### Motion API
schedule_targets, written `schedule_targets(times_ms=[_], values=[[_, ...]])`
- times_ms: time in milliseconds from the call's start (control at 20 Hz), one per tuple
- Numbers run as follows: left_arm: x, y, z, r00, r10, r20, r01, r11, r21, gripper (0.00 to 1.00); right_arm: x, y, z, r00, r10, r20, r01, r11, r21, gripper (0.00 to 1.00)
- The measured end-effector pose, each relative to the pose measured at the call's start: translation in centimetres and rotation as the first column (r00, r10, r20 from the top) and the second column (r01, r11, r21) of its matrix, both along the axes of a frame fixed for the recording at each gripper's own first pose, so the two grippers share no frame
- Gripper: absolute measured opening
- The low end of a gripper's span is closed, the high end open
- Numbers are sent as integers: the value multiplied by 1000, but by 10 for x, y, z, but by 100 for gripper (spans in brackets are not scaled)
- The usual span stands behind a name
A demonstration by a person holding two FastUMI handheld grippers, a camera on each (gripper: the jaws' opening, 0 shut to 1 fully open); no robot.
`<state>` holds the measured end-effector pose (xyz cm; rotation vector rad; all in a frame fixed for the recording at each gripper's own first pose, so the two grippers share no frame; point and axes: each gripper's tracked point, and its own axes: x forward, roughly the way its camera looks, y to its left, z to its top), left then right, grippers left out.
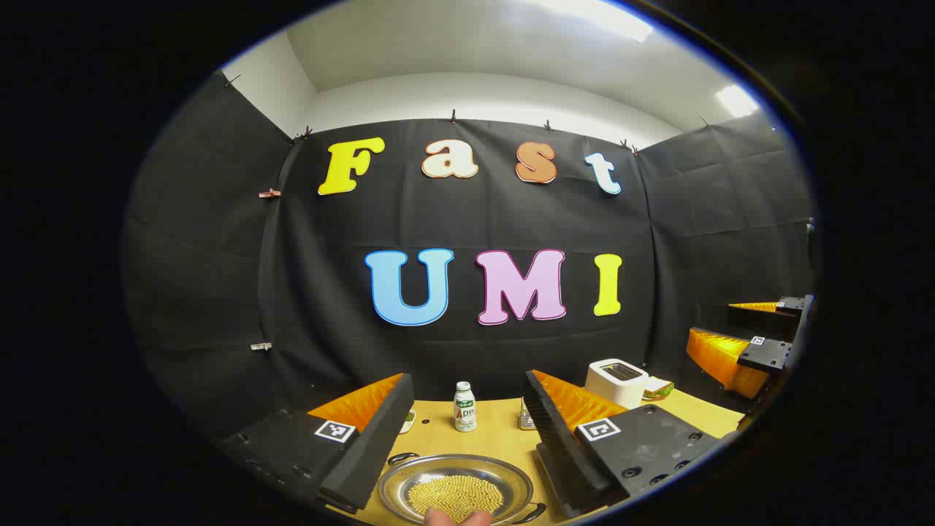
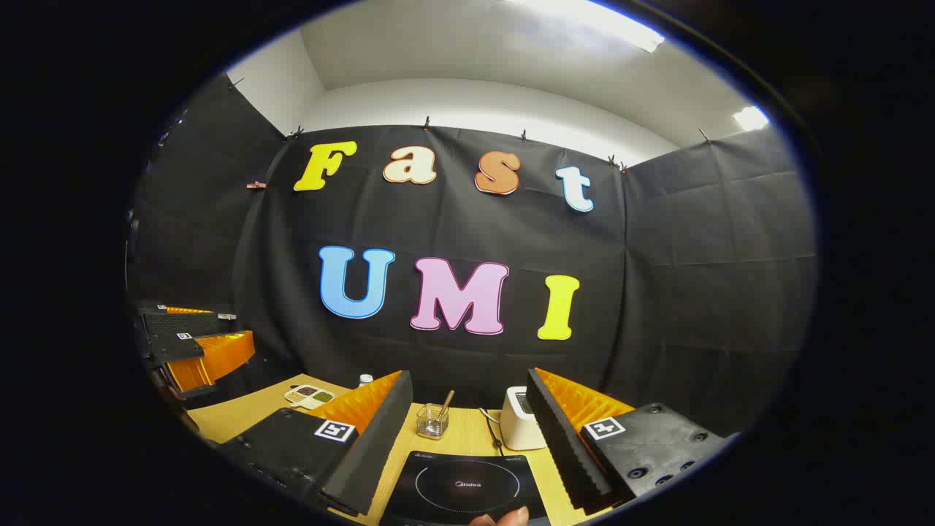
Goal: First push the handle of the pot to place it horizontally, then grasp the pot with both hands and set it on the induction cooktop.
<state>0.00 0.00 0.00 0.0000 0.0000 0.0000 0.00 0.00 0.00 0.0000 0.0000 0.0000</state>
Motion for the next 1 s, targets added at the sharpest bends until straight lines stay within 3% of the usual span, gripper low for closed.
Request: schedule_targets(times_ms=[1000], values=[[-1,-2,2,1000,12,16,-12,1000,4,95,1,-13,5,999,-12,29,12,1000,-15,98]])
